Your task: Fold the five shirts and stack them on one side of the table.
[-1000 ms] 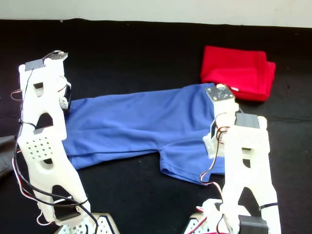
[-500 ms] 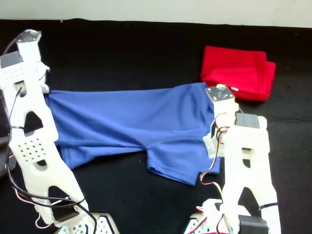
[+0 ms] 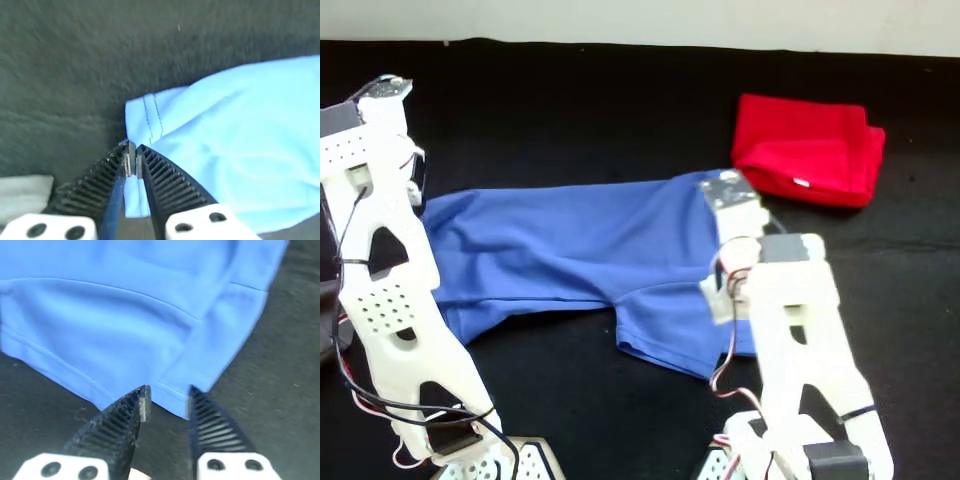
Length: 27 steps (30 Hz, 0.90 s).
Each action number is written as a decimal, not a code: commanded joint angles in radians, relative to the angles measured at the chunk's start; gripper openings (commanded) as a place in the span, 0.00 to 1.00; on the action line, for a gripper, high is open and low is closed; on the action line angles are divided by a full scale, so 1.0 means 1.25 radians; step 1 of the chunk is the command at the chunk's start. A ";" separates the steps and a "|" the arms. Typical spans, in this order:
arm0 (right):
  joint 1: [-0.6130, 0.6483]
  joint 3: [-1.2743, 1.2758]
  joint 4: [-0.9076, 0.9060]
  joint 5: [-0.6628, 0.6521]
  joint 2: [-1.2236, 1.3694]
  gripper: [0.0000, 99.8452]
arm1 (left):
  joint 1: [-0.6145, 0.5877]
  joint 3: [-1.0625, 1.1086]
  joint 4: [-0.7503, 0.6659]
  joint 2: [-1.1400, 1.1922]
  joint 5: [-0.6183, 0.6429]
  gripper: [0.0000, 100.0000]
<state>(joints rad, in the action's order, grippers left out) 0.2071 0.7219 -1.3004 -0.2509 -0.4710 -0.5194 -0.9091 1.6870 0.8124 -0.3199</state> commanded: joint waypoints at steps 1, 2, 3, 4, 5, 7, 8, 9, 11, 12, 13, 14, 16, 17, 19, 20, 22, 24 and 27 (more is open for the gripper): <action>0.063 0.009 0.020 0.027 0.042 0.18 | 0.010 -0.034 0.064 -0.017 -0.009 0.01; 0.067 0.009 0.026 0.027 0.067 0.18 | 0.007 -0.034 0.065 -0.018 -0.009 0.01; 0.067 0.006 0.034 0.027 0.094 0.18 | -0.002 -0.034 0.065 -0.019 -0.009 0.01; 0.062 0.004 0.044 0.027 0.121 0.18 | -0.010 -0.031 0.065 -0.026 -0.009 0.01; 0.056 0.004 0.048 0.027 0.147 0.18 | -0.018 -0.028 0.065 -0.039 -0.009 0.01; 0.044 0.003 0.067 0.027 0.190 0.18 | -0.030 -0.010 0.066 -0.072 -0.010 0.02; 0.042 0.003 0.074 0.027 0.209 0.18 | -0.034 0.003 0.066 -0.095 -0.015 0.02; 0.041 0.003 0.077 0.027 0.226 0.18 | -0.035 0.023 0.066 -0.121 -0.026 0.04; 0.046 -0.007 0.079 0.027 0.260 0.18 | -0.037 0.074 0.066 -0.175 -0.043 0.08; 0.046 -0.012 0.085 0.027 0.273 0.18 | -0.036 0.099 0.065 -0.199 -0.044 0.09; 0.046 -0.017 0.094 0.027 0.284 0.18 | -0.036 0.120 0.065 -0.220 -0.044 0.10; 0.044 -0.023 0.104 0.027 0.294 0.18 | -0.035 0.139 0.065 -0.240 -0.044 0.11; 0.042 -0.031 0.118 0.027 0.306 0.16 | -0.035 0.168 0.065 -0.271 -0.044 0.11; 0.042 -0.036 0.125 0.027 0.310 0.13 | -0.035 0.175 0.065 -0.279 -0.044 0.11; 0.042 -0.045 0.127 0.026 0.319 0.05 | -0.037 0.181 0.065 -0.280 -0.044 0.11; 0.042 -0.048 0.127 0.026 0.319 0.01 | -0.039 0.182 0.065 -0.278 -0.044 0.11; 0.041 -0.053 0.120 0.026 0.312 0.01 | -0.039 0.184 0.065 -0.271 -0.044 0.11; 0.029 -0.061 0.105 0.026 0.312 0.01 | -0.039 0.184 0.064 -0.263 -0.044 0.11; 0.001 -0.082 0.072 0.022 0.311 0.01 | -0.039 0.184 0.064 -0.256 -0.044 0.11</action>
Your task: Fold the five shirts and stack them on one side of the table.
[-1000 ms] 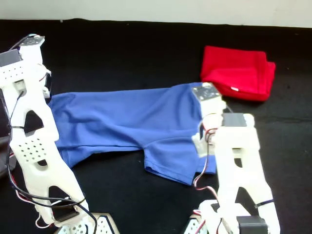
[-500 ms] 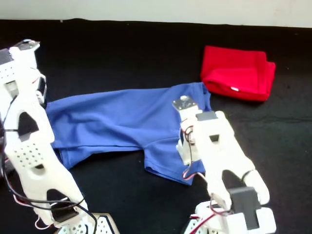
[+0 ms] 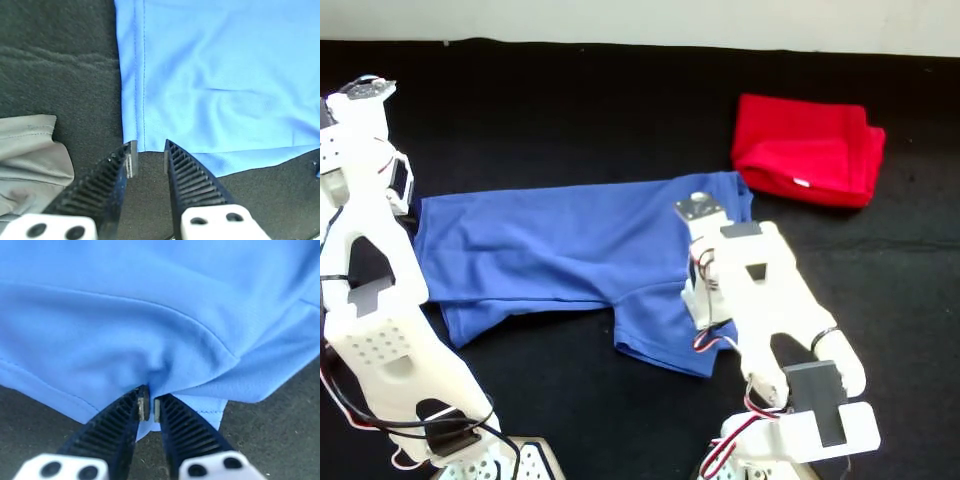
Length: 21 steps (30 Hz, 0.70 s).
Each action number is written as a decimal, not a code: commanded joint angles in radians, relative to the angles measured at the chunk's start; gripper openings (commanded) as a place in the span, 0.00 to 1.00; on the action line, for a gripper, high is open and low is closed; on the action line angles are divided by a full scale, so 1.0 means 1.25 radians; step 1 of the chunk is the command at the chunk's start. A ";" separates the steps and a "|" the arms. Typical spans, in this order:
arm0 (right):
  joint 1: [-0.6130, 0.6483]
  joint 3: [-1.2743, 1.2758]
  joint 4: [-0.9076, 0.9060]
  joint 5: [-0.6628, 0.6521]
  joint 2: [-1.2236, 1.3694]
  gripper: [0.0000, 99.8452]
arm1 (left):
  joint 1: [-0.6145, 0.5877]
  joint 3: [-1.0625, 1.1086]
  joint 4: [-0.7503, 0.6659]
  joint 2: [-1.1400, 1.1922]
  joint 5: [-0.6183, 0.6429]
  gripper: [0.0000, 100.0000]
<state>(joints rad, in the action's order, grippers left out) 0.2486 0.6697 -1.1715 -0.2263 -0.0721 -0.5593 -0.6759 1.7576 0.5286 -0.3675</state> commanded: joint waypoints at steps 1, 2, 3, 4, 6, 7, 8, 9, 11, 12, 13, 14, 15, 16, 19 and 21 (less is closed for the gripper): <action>-0.042 -0.050 -0.044 0.001 -0.008 0.01 | -0.007 -0.003 0.007 -0.028 -0.006 0.11; -0.055 -0.060 -0.058 0.001 -0.008 0.01 | -0.007 -0.003 0.007 -0.028 -0.006 0.11; -0.063 -0.071 -0.073 -0.001 -0.008 0.01 | -0.007 -0.003 0.007 -0.028 -0.006 0.11; -0.069 -0.078 -0.084 -0.014 -0.008 0.01 | -0.007 -0.003 0.007 -0.028 -0.006 0.11; -0.072 -0.083 -0.093 -0.045 -0.007 0.01 | -0.007 -0.003 0.007 -0.028 -0.006 0.11; -0.071 -0.082 -0.093 -0.050 -0.004 0.01 | -0.006 -0.003 0.007 -0.028 -0.006 0.11; -0.069 -0.082 -0.091 -0.052 -0.002 0.02 | -0.006 -0.003 0.007 -0.028 -0.006 0.11; -0.069 -0.080 -0.089 -0.052 -0.001 0.05 | -0.006 -0.003 0.007 -0.028 -0.006 0.11; -0.066 -0.080 -0.085 -0.053 -0.001 0.11 | -0.004 -0.003 0.007 -0.028 -0.006 0.11; -0.064 -0.080 -0.085 -0.053 -0.001 0.13 | -0.003 -0.003 0.007 -0.028 -0.006 0.11; -0.061 -0.082 -0.085 -0.053 -0.001 0.13 | -0.003 -0.003 0.007 -0.026 -0.006 0.11; -0.056 -0.083 -0.084 -0.053 -0.001 0.13 | -0.002 -0.003 0.007 -0.026 -0.006 0.11; -0.051 -0.083 -0.084 -0.052 -0.003 0.12 | -0.002 -0.003 0.007 -0.026 -0.006 0.11; -0.044 -0.083 -0.084 -0.052 -0.004 0.12 | -0.002 -0.003 0.007 -0.026 -0.006 0.11; -0.025 -0.082 -0.088 -0.052 -0.001 0.12 | -0.002 -0.003 0.007 -0.026 -0.006 0.11; -0.010 -0.080 -0.088 -0.052 -0.001 0.12 | -0.002 -0.003 0.007 -0.026 -0.006 0.11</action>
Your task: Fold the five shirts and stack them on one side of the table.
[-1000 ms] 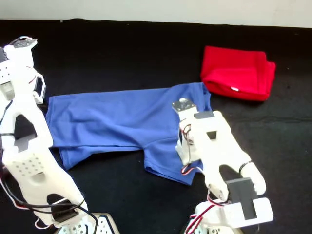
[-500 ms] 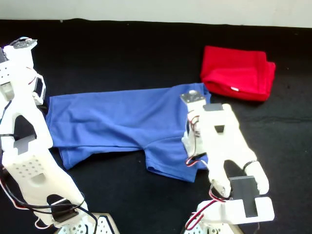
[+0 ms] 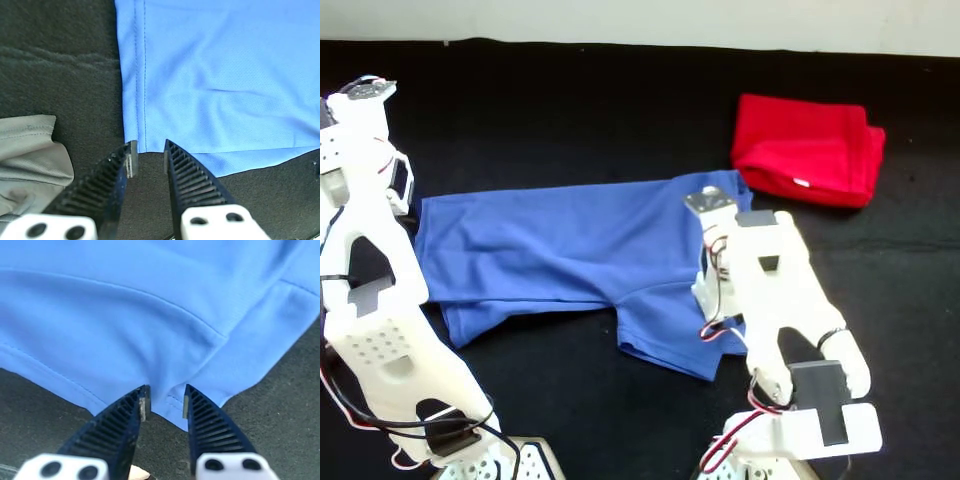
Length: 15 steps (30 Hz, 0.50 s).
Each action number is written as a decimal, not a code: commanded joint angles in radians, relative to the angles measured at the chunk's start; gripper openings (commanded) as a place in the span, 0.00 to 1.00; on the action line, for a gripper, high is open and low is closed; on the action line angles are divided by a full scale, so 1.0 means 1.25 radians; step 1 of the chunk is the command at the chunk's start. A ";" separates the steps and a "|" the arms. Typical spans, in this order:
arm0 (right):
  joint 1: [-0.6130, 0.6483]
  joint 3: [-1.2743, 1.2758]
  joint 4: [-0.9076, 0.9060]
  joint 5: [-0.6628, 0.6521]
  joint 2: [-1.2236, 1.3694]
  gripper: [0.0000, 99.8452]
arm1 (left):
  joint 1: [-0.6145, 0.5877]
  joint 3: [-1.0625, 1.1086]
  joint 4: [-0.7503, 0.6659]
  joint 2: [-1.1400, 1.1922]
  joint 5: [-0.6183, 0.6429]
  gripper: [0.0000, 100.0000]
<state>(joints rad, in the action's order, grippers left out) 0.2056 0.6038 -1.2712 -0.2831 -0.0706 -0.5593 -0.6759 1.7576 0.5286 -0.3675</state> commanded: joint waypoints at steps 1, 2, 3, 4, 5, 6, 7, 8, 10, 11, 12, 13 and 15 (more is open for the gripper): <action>0.033 -0.028 -0.008 -0.006 -0.002 0.12 | -0.002 -0.003 0.007 -0.026 -0.006 0.11; 0.045 -0.028 -0.006 -0.006 -0.002 0.12 | -0.002 -0.003 0.007 -0.026 -0.006 0.11; 0.056 -0.028 -0.004 -0.006 -0.002 0.12 | -0.002 -0.003 0.007 -0.026 -0.006 0.11; 0.066 -0.028 -0.003 -0.006 -0.001 0.11 | -0.002 -0.003 0.007 -0.026 -0.006 0.11; 0.075 -0.029 0.001 -0.006 -0.001 0.10 | -0.002 -0.003 0.007 -0.026 -0.006 0.11; 0.080 -0.029 0.010 -0.006 -0.001 0.09 | -0.002 -0.003 0.007 -0.026 -0.006 0.11; 0.080 -0.029 0.020 -0.006 -0.001 0.07 | -0.002 -0.003 0.007 -0.026 -0.006 0.11; 0.080 -0.028 0.029 -0.006 0.001 0.05 | -0.003 -0.003 0.007 -0.026 -0.006 0.11; 0.079 -0.028 0.035 -0.007 0.001 0.01 | -0.004 -0.003 0.007 -0.026 -0.006 0.11; 0.079 -0.028 0.035 -0.007 0.001 0.01 | -0.004 -0.003 0.007 -0.026 -0.006 0.11; 0.079 -0.028 0.035 -0.007 0.001 0.01 | -0.004 -0.003 0.007 -0.026 -0.006 0.11; 0.079 -0.028 0.035 -0.007 0.001 0.01 | -0.004 -0.003 0.007 -0.026 -0.006 0.11; 0.078 -0.029 0.034 -0.007 -0.001 0.01 | -0.004 -0.003 0.007 -0.026 -0.006 0.11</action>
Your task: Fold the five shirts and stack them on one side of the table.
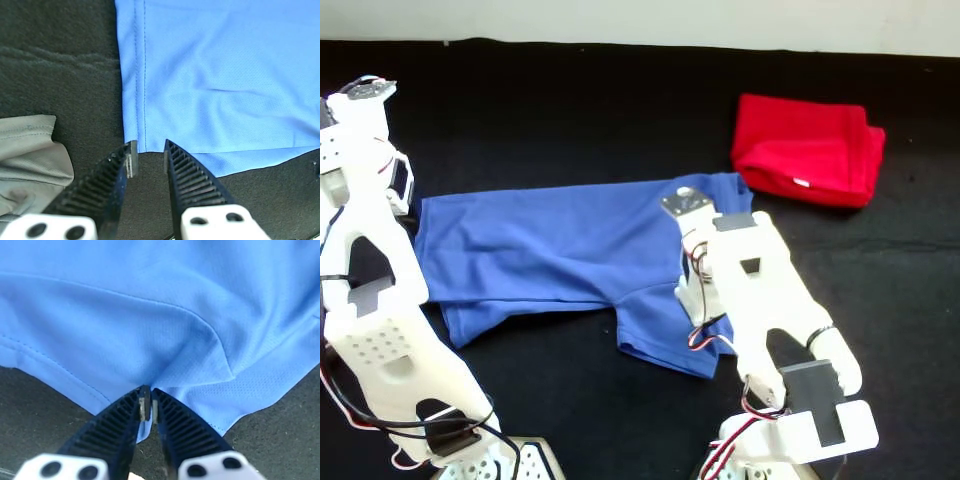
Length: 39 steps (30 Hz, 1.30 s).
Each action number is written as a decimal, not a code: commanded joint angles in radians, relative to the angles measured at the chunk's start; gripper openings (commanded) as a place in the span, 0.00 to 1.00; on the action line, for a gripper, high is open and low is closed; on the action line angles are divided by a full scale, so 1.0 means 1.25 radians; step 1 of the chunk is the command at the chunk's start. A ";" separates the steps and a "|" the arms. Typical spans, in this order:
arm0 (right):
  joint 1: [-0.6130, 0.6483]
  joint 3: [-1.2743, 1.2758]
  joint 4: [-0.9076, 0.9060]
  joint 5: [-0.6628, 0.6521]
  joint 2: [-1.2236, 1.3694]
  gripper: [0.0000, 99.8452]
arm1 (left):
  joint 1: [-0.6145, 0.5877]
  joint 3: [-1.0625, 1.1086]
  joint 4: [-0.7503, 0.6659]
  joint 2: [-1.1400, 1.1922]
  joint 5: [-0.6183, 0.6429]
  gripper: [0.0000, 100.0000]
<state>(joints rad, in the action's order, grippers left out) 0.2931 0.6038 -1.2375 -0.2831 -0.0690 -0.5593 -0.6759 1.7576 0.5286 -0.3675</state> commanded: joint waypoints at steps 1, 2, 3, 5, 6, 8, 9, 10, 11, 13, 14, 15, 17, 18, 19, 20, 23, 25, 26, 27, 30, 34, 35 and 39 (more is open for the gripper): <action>0.008 -0.031 0.002 -0.006 -0.004 0.01 | -0.004 -0.003 0.007 -0.026 -0.006 0.11; 0.007 -0.034 0.001 -0.006 -0.009 0.01 | -0.004 -0.003 0.007 -0.026 -0.006 0.11; 0.001 -0.035 -0.007 -0.006 -0.010 0.01 | -0.004 -0.003 0.007 -0.026 -0.006 0.11; -0.021 -0.057 -0.036 -0.009 -0.010 0.01 | -0.004 -0.003 0.007 -0.026 -0.006 0.11; -0.039 -0.072 -0.052 -0.010 -0.010 0.01 | -0.004 -0.003 0.007 -0.026 -0.006 0.11; -0.084 -0.107 -0.094 -0.017 -0.010 0.01 | -0.003 -0.003 0.007 -0.026 -0.006 0.11; -0.109 -0.127 -0.110 -0.041 -0.010 0.01 | -0.002 -0.003 0.007 -0.026 -0.006 0.11; -0.132 -0.144 -0.126 -0.063 -0.010 0.01 | -0.002 -0.003 0.009 -0.026 -0.006 0.11; -0.155 -0.164 -0.138 -0.080 -0.010 0.01 | -0.001 -0.003 0.009 -0.026 -0.006 0.11; -0.192 -0.198 -0.160 -0.106 -0.009 0.01 | -0.001 -0.003 0.009 -0.028 -0.006 0.11; -0.203 -0.209 -0.171 -0.118 -0.008 0.01 | 0.001 -0.003 0.009 -0.028 -0.006 0.11; -0.212 -0.215 -0.181 -0.129 -0.008 0.01 | 0.001 -0.003 0.010 -0.028 -0.006 0.11; -0.222 -0.219 -0.198 -0.150 -0.007 0.01 | 0.006 -0.003 0.012 -0.028 -0.006 0.11; -0.228 -0.219 -0.204 -0.162 -0.007 0.01 | 0.007 -0.002 0.012 -0.028 -0.006 0.11; -0.235 -0.219 -0.209 -0.174 -0.007 0.01 | 0.007 -0.002 0.014 -0.030 -0.006 0.11; -0.244 -0.219 -0.215 -0.188 -0.007 0.01 | 0.007 -0.002 0.014 -0.033 -0.006 0.11; -0.285 -0.222 -0.217 -0.230 -0.008 0.01 | 0.003 -0.002 0.014 -0.034 -0.006 0.11; -0.309 -0.222 -0.214 -0.259 -0.003 0.01 | 0.003 0.002 0.014 -0.034 -0.025 0.11; -0.315 -0.222 -0.214 -0.268 -0.003 0.01 | 0.003 0.013 0.014 -0.034 -0.031 0.11; -0.316 -0.220 -0.214 -0.275 -0.002 0.01 | 0.006 0.026 0.014 -0.034 -0.034 0.11; -0.319 -0.223 -0.213 -0.292 -0.003 0.01 | 0.009 0.084 0.014 -0.034 -0.049 0.11; -0.319 -0.226 -0.184 -0.303 -0.002 0.01 | 0.006 0.157 0.014 -0.035 -0.077 0.11; -0.320 -0.228 -0.174 -0.304 -0.002 0.01 | 0.003 0.169 0.014 -0.035 -0.082 0.11; -0.332 -0.230 -0.145 -0.308 -0.001 0.01 | 0.003 0.228 0.014 -0.072 -0.098 0.11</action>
<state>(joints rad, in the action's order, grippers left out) -0.1013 0.3629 -1.4477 -0.6544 -0.0690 -0.5593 -0.4273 1.7622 0.5255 -0.4749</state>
